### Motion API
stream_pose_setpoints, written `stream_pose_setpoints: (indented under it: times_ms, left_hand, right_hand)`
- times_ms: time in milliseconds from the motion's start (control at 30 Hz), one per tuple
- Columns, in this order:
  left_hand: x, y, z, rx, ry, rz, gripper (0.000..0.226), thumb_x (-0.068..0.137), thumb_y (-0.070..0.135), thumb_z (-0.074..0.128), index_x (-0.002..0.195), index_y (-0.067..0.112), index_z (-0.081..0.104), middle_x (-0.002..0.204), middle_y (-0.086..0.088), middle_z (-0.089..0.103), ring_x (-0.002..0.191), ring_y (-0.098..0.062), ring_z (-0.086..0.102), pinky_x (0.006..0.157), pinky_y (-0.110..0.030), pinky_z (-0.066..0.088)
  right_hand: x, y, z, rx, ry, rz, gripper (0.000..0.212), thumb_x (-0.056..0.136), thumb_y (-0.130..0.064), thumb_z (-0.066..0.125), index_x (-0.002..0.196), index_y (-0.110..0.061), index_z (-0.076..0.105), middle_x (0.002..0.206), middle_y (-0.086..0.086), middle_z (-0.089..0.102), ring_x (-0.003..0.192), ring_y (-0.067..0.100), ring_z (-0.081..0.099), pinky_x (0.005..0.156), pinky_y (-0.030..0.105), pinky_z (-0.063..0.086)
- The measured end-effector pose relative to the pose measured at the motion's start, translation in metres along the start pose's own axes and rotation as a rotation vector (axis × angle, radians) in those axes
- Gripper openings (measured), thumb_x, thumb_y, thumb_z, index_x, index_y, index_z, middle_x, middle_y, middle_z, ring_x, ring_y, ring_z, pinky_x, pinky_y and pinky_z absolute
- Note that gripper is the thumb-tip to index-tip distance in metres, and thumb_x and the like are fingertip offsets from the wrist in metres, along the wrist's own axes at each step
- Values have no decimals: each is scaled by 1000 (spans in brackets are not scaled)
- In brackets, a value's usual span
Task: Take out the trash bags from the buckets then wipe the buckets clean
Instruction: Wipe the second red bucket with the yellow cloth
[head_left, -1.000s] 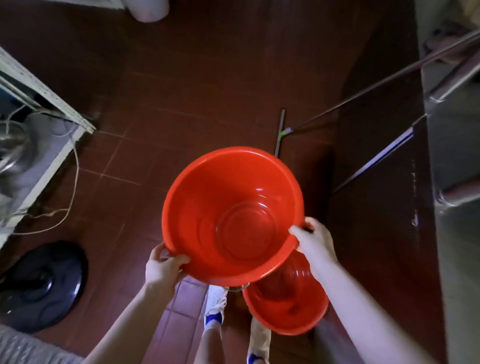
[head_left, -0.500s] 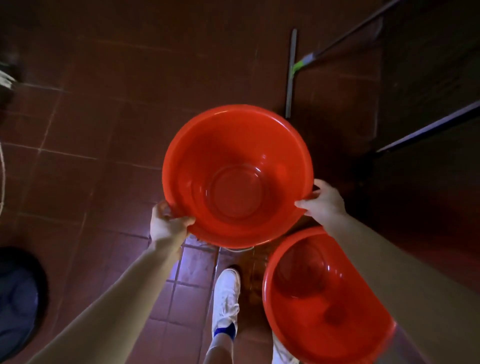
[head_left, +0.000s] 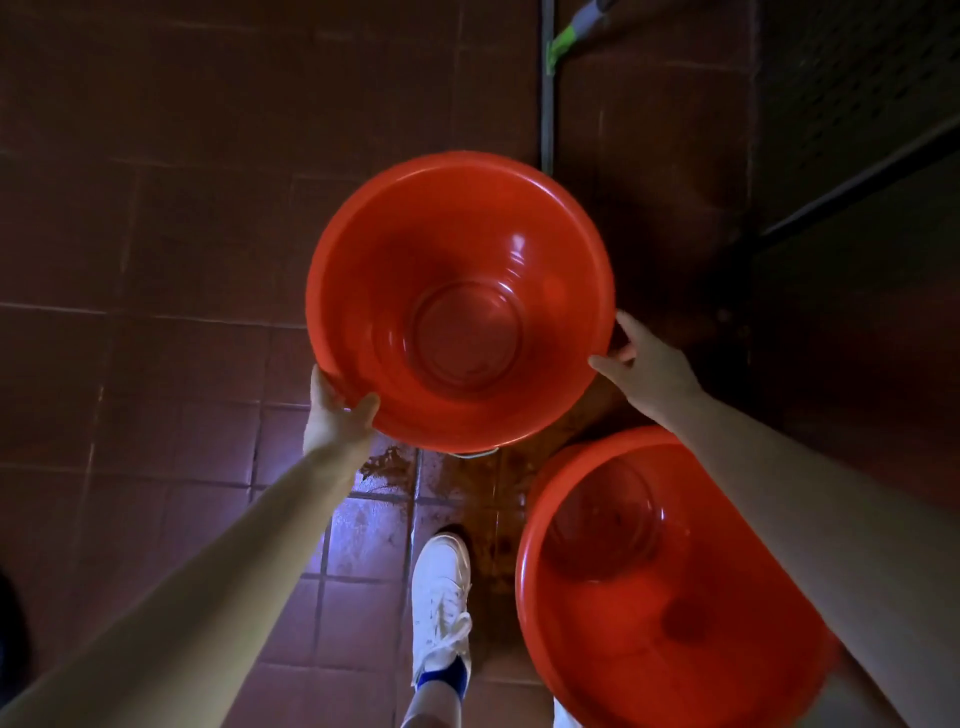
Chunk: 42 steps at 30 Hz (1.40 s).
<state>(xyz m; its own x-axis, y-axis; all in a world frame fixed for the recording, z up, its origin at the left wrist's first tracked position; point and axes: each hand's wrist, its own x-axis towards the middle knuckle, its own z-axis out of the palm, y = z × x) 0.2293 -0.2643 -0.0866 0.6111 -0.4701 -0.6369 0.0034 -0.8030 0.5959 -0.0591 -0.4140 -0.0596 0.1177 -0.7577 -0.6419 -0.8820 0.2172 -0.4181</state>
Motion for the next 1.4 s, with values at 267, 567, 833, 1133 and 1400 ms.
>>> stream_pose_setpoints:
  times_ms: [267,567,833,1133,1400]
  left_hand:
    - [-82,-39,15,85,-159,-289,35,95,18,60,128,19,49,94,-13,65,86,-29,61,76,-41,47]
    - [-222,-89,90,108,-555,-387,32,86,11,62,112,22,49,90,-13,61,67,-21,56,41,-16,43]
    - [-236,-93,51,321,-240,-212,21,93,11,53,106,28,50,74,-15,67,60,-30,63,63,-53,57]
    - [-330,-26,-61,337,23,98,38,91,25,66,128,26,54,84,-6,71,81,-32,70,79,-48,57]
    - [-476,8,-167,224,210,316,47,88,22,69,131,31,50,108,1,64,96,-27,62,85,-38,45]
  right_hand:
    - [-59,102,-38,-380,-51,168,68,86,-48,64,146,-31,36,139,13,43,124,37,48,98,50,47]
    - [-94,181,-29,-336,-14,222,64,97,-26,52,151,-37,20,136,18,37,113,39,55,95,41,44]
    - [-149,171,-48,-226,83,16,64,91,-4,54,148,-28,36,123,20,40,105,39,55,100,34,40]
    - [-290,104,-108,-118,210,-39,64,89,-9,60,146,-28,37,125,14,40,100,34,60,93,30,44]
    - [-453,52,-170,37,366,-194,38,92,-17,61,130,-17,56,119,11,48,102,30,58,93,32,44]
